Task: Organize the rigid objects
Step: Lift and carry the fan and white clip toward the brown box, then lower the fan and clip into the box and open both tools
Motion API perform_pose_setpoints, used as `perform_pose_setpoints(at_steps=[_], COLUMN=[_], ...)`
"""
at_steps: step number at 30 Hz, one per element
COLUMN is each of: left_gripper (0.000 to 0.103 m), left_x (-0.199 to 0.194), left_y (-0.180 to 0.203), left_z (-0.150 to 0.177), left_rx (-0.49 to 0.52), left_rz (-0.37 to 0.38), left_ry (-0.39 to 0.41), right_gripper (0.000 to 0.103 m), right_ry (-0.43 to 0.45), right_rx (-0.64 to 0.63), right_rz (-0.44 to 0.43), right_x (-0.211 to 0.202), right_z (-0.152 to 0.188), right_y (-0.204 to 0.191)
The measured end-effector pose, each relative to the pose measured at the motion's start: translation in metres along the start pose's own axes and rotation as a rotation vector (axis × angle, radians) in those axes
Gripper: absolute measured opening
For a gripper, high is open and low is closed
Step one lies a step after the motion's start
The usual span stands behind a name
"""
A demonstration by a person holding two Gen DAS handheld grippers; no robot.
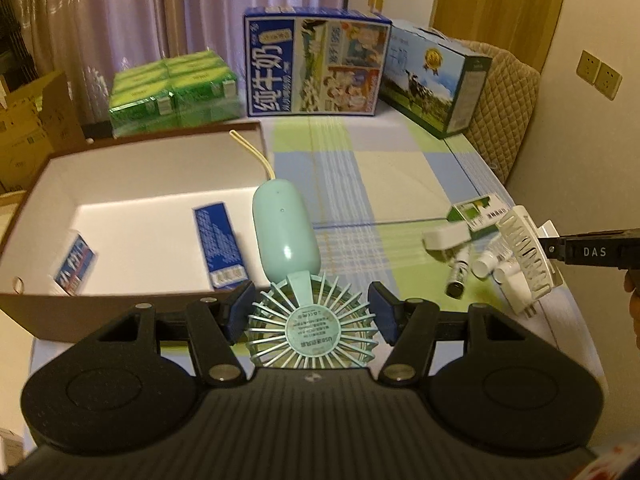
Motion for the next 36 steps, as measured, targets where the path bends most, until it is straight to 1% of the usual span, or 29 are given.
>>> perform_pose_setpoints(at_steps=[12, 19, 23, 28, 32, 36], left_gripper=[0.058, 0.058, 0.058, 0.058, 0.058, 0.058], left_x=[-0.006, 0.001, 0.007, 0.023, 0.041, 0.06], left_y=[-0.085, -0.139, -0.166, -0.193, -0.213, -0.228], left_z=[-0.025, -0.035, -0.038, -0.037, -0.034, -0.026], left_rx=[0.024, 0.037, 0.047, 0.051, 0.043, 0.033], left_rz=[-0.055, -0.088, -0.098, -0.085, -0.056, -0.021], left_ry=[0.045, 0.043, 0.035, 0.004, -0.04, -0.095], right_gripper=[0.017, 0.017, 0.017, 0.017, 0.017, 0.017], right_ry=[0.027, 0.04, 0.035, 0.012, -0.028, -0.075], right_rx=[-0.034, -0.081, -0.094, -0.105, -0.115, -0.102], right_rz=[-0.166, -0.234, -0.249, -0.24, -0.221, -0.192], right_x=[0.036, 0.062, 0.082, 0.113, 0.139, 0.162], right_z=[-0.024, -0.034, -0.037, -0.037, -0.03, -0.021], right_y=[-0.117, -0.19, -0.223, -0.254, -0.271, -0.279])
Point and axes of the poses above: each gripper's, at about its wrist camera, not at the fingertips, and x roughly the way its jaws point, y to its right, z to its underside, the point moved 4 cm from there along x, roughly the way its jaws point, and after that the axes turned 9 degrees about y, right-handed, at the moved point
